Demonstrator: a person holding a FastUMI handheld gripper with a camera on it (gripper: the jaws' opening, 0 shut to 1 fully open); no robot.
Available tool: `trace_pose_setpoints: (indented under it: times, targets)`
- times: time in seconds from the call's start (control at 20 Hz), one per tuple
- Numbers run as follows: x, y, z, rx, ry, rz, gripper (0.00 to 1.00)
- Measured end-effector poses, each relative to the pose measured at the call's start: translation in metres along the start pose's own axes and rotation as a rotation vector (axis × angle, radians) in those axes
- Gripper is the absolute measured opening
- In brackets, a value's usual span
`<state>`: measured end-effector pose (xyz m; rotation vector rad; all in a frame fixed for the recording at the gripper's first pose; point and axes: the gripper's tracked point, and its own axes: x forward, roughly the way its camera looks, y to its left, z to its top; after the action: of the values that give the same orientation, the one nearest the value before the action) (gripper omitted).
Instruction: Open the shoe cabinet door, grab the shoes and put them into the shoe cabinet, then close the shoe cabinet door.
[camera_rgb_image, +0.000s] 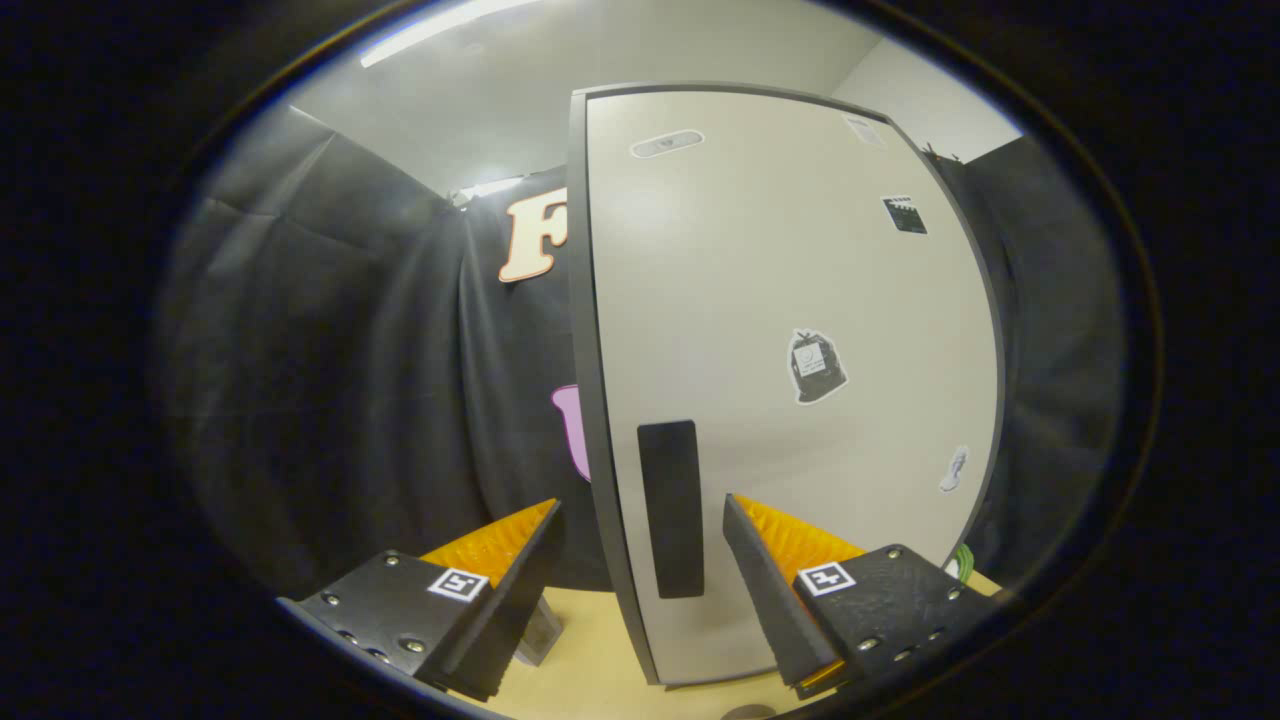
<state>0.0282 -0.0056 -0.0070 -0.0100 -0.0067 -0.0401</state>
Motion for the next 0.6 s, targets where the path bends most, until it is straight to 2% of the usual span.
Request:
trace_pose_setpoints:
  times: [0.1, 0.2, 0.35, 0.4, 0.5, 0.6]
  targets:
    - [0.005, -0.002, 0.000, 0.000, -0.004, -0.008, 0.92]
    - [0.011, -0.003, 0.000, -0.001, -0.007, -0.009, 0.92]
    - [0.020, -0.005, -0.003, -0.004, -0.005, -0.015, 0.79]
    - [0.023, -0.009, -0.004, -0.006, -0.004, -0.026, 0.79]
    - [0.028, -0.011, -0.007, -0.009, 0.004, -0.033, 0.54]
    - [0.033, -0.013, -0.008, -0.007, 0.000, -0.041, 0.45]
